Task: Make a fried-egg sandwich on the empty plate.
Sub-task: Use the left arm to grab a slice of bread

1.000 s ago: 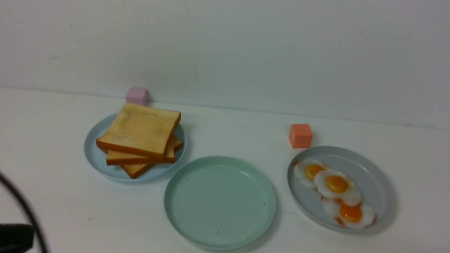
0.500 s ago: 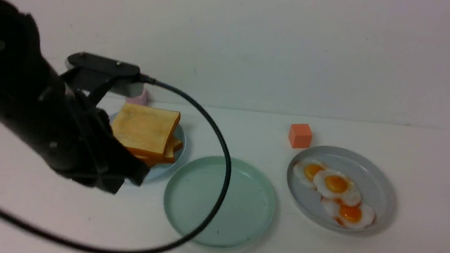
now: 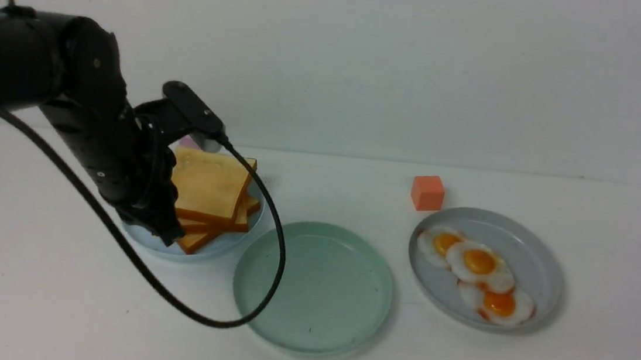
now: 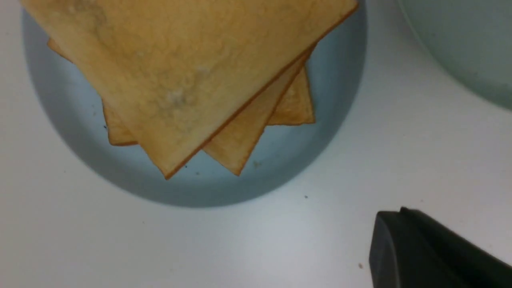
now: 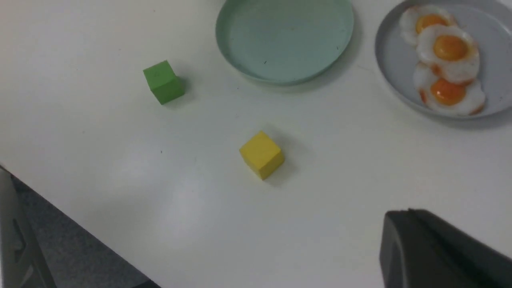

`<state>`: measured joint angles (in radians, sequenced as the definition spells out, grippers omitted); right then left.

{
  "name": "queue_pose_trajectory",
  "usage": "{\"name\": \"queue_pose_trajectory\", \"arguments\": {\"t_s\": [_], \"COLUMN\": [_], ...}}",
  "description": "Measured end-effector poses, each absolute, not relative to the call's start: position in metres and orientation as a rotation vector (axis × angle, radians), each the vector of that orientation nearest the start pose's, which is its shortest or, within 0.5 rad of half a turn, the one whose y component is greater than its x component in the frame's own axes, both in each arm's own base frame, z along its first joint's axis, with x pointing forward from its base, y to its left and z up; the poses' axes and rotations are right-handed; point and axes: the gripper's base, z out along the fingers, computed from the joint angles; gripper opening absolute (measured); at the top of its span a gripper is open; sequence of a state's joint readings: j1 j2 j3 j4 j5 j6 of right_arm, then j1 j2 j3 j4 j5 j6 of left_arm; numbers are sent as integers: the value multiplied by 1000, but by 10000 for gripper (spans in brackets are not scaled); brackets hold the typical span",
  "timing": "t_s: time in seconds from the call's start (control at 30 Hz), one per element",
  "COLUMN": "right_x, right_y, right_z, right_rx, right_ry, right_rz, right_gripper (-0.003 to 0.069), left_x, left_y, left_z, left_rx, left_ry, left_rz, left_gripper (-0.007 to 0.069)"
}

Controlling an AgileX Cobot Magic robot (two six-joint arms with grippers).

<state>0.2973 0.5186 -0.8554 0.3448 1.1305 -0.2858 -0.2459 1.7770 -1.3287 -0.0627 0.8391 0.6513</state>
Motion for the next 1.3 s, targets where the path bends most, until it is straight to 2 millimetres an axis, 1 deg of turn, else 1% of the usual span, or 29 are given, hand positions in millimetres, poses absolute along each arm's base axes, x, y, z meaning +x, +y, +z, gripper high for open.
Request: {"name": "queue_pose_trajectory", "arguments": {"t_s": [0.1,0.17,0.23,0.3,0.33,0.37,0.4,0.5,0.6,0.73,0.83,1.03,1.13,1.23,1.3], "right_x": [50,50,50,50,50,50,50,50,51,51,51,50,50,49,48], "right_y": [45,45,45,45,45,46,46,46,46,46,47,48,49,51,53], "right_z": [366,366,366,367,367,367,367,367,367,368,369,369,370,371,372], "right_rx": [-675,-681,-690,-692,-691,-691,-690,-689,-687,-680,-676,-675,-664,-642,-626], "right_ry": [2129,2126,2121,2119,2118,2116,2115,2114,2111,2099,2092,2090,2092,2095,2095], "right_rz": [432,429,427,426,426,427,427,426,426,430,451,465,488,534,577], "right_gripper": [10,11,15,16,17,17,17,19,22,25,28,29,31,32,32], "left_x": [370,373,380,384,386,386,389,394,399,406,413,418,421,422,423], "left_y": [-96,-96,-98,-99,-100,-100,-101,-101,-101,-102,-102,-103,-104,-104,-105], "left_z": [240,244,250,249,243,243,235,226,223,216,202,185,181,179,178], "left_rx": [1191,1204,1262,1320,1369,1376,1440,1517,1535,1566,1623,1659,1655,1653,1652], "left_ry": [2476,2451,2372,2331,2317,2313,2298,2254,2197,2138,2096,2103,2098,2097,2095], "left_rz": [71,85,117,129,135,136,143,177,216,264,304,302,304,305,306], "left_gripper": [8,24,85,132,180,180,244,335,386,401,401,382,374,349,288]}}
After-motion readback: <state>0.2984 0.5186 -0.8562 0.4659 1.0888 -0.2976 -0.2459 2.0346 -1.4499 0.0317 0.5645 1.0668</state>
